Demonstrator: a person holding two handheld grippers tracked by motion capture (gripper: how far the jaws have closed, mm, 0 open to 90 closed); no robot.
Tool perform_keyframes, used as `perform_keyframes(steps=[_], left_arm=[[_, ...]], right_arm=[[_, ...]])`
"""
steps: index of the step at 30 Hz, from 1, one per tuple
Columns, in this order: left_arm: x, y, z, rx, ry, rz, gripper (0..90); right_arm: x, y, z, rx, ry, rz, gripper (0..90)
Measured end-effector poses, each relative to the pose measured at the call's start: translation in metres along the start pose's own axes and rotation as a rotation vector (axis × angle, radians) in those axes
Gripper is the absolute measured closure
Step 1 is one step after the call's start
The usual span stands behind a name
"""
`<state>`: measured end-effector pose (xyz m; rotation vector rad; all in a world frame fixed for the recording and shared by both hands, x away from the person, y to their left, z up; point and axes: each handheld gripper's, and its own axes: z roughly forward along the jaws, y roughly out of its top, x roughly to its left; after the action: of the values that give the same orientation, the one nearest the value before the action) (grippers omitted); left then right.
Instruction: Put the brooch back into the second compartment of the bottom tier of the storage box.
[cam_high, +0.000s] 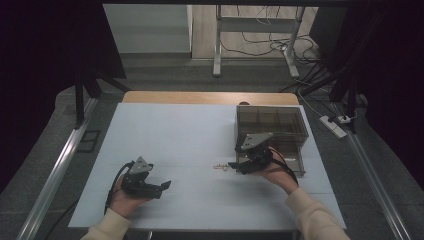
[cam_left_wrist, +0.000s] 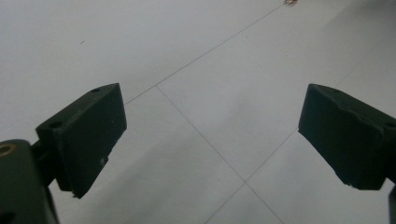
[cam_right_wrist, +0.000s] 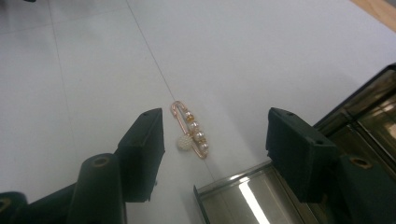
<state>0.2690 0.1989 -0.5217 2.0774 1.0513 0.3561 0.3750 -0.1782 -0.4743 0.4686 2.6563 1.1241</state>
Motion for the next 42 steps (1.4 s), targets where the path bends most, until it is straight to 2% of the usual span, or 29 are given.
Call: perform_keyframes(steps=[19, 42], left_arm=[[0.0, 0.0, 0.0, 0.001, -0.004, -0.001, 6.9], [0.0, 0.0, 0.0, 0.001, -0.007, -0.002, 6.9]], right_arm=[[0.003, 0.012, 0.023, 0.045, 0.016, -0.026, 35.6], [0.0, 0.015, 0.051, 0.148, 0.026, -0.005, 34.2]])
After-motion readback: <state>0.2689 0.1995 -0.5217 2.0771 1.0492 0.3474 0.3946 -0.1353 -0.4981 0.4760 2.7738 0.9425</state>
